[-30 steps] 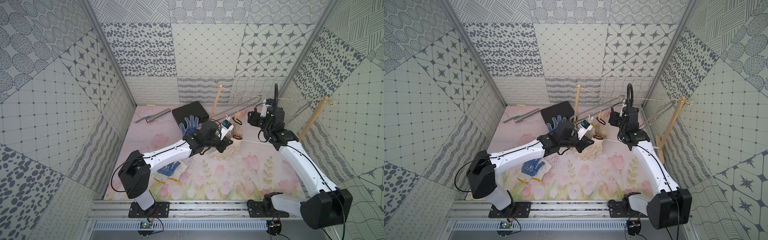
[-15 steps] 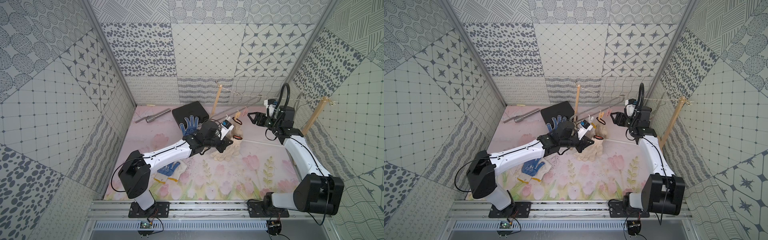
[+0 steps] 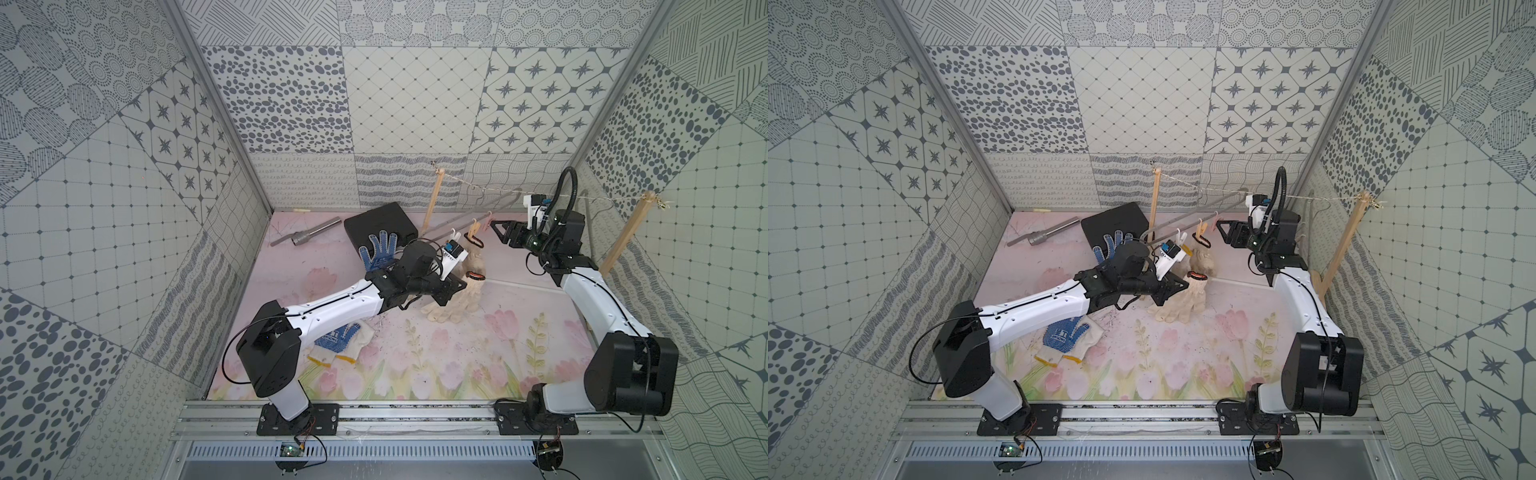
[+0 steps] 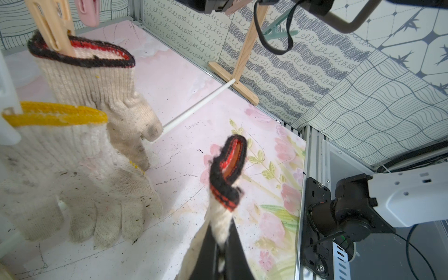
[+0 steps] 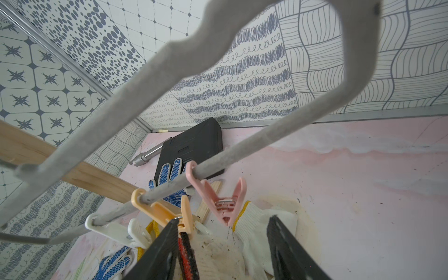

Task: Clip the gloves onto a hanger to dry
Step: Open the clamp at the hanger.

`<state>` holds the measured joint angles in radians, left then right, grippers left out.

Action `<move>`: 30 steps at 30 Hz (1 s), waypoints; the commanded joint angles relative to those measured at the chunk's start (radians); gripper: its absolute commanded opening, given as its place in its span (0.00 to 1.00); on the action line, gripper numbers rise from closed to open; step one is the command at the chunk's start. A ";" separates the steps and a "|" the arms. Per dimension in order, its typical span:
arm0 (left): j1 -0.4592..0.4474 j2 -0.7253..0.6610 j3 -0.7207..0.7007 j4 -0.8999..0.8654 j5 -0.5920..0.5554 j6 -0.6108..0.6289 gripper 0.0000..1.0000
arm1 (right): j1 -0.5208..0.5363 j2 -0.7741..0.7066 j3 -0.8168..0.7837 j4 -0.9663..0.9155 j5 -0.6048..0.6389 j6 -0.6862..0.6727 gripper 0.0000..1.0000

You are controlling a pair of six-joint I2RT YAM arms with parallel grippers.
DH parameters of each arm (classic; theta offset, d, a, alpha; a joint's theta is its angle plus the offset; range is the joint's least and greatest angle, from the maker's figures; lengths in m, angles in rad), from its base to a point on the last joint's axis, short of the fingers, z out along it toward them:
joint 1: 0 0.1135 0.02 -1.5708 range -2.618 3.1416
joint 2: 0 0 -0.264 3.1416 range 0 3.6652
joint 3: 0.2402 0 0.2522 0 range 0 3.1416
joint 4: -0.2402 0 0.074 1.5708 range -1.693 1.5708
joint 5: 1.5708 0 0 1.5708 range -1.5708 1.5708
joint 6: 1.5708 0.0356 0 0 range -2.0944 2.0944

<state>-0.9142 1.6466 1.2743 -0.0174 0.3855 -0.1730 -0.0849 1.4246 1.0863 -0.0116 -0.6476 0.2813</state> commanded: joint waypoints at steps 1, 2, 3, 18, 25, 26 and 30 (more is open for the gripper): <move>-0.002 0.001 0.010 0.025 0.013 0.024 0.00 | 0.003 0.014 -0.029 0.114 -0.014 0.042 0.61; -0.002 0.002 0.011 0.026 0.016 0.024 0.00 | 0.006 0.016 -0.038 0.130 -0.007 0.054 0.62; -0.002 0.002 0.011 0.028 0.017 0.023 0.00 | 0.013 0.015 -0.053 0.151 0.007 0.068 0.65; -0.002 -0.002 0.000 0.025 0.015 0.024 0.00 | 0.044 -0.015 -0.245 0.465 0.059 0.138 0.60; -0.003 0.007 0.005 0.027 0.020 0.023 0.00 | 0.044 -0.001 -0.243 0.521 0.049 0.153 0.61; -0.002 0.006 0.005 0.026 0.020 0.023 0.00 | 0.043 0.004 -0.239 0.526 0.048 0.156 0.61; -0.002 0.004 0.003 0.024 0.015 0.022 0.00 | 0.044 0.026 -0.229 0.561 0.034 0.167 0.59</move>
<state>-0.9142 1.6478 1.2739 -0.0174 0.3870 -0.1730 -0.0414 1.4311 0.8398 0.4603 -0.5964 0.4339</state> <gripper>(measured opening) 0.053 0.593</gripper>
